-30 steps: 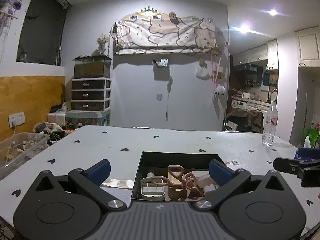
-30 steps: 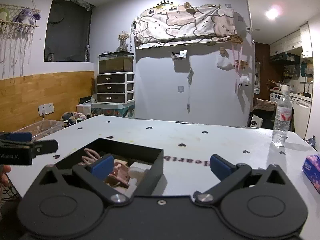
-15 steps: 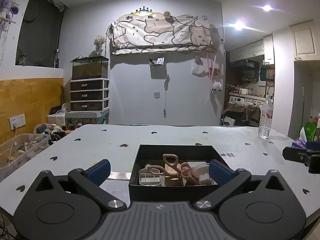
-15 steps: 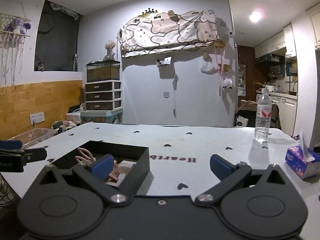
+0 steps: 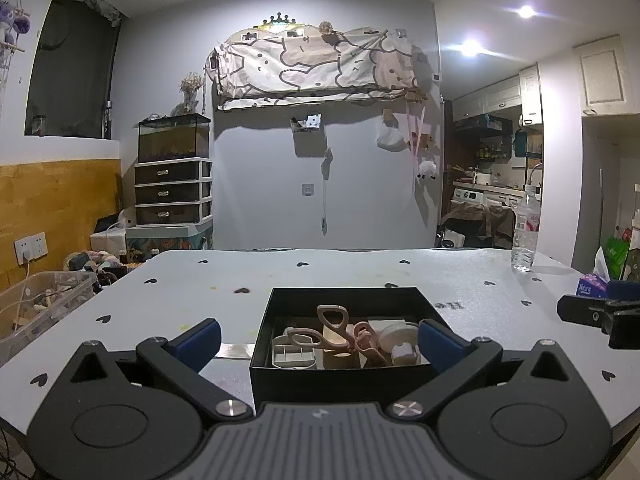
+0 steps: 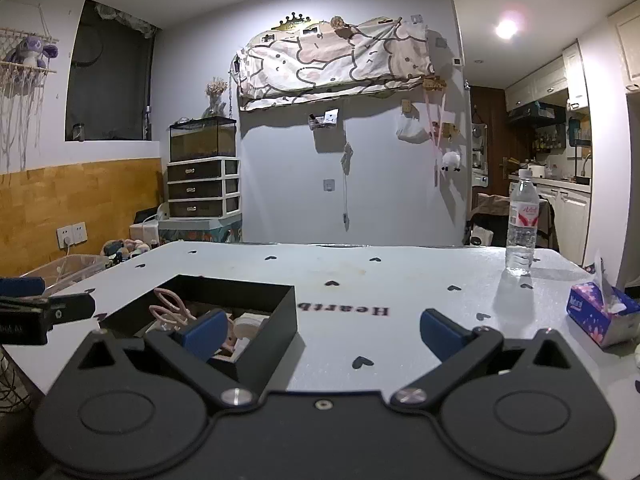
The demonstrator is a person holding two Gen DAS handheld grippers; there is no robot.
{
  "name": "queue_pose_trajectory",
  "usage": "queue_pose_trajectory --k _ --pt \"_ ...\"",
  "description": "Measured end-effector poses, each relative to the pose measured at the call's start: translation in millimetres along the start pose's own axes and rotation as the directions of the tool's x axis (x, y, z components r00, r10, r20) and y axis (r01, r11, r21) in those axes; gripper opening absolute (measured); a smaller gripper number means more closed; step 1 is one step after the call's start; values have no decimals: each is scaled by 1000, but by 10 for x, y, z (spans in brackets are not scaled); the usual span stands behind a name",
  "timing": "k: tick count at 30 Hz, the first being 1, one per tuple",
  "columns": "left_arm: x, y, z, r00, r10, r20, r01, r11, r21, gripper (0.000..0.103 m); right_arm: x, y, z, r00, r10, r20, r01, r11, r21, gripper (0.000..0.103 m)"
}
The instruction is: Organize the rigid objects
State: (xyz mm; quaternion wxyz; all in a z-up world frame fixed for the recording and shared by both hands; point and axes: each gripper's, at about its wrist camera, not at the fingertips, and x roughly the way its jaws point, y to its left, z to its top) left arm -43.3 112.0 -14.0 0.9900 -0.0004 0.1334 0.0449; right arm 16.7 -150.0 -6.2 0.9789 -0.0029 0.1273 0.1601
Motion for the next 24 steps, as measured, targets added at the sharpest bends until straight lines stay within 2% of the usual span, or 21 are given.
queue_pose_trajectory --k 24 --pt "0 21 1 1000 4 -12 -4 1000 4 103 50 -23 21 1000 2 -11 -2 1000 -1 103"
